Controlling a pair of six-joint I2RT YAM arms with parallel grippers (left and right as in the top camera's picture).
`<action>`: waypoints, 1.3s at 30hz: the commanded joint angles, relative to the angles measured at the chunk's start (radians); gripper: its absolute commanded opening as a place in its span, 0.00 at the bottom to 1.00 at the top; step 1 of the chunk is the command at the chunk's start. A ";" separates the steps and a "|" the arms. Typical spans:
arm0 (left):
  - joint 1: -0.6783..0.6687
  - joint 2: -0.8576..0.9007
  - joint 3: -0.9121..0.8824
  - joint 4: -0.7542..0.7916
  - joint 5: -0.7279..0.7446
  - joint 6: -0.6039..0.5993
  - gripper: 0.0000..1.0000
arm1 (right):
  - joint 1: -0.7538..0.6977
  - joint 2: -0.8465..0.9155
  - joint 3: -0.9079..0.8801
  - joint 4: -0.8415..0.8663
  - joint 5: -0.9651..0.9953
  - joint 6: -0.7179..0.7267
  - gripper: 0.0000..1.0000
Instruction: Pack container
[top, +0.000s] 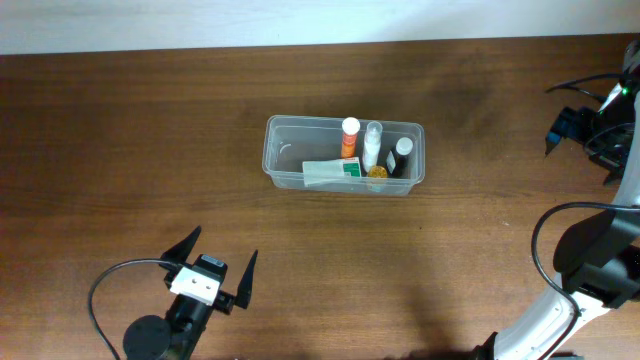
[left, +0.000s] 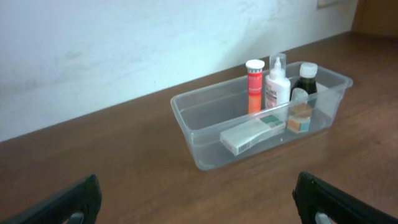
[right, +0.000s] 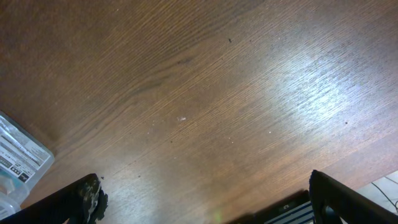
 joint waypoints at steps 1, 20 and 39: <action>0.006 -0.015 -0.032 0.062 0.034 0.012 1.00 | 0.000 -0.037 0.000 0.000 0.015 0.009 0.98; 0.009 -0.016 -0.205 0.404 -0.047 0.014 0.99 | 0.000 -0.037 0.000 0.000 0.015 0.009 0.98; 0.037 -0.015 -0.205 0.241 -0.151 0.016 0.99 | 0.000 -0.037 0.000 0.000 0.015 0.009 0.98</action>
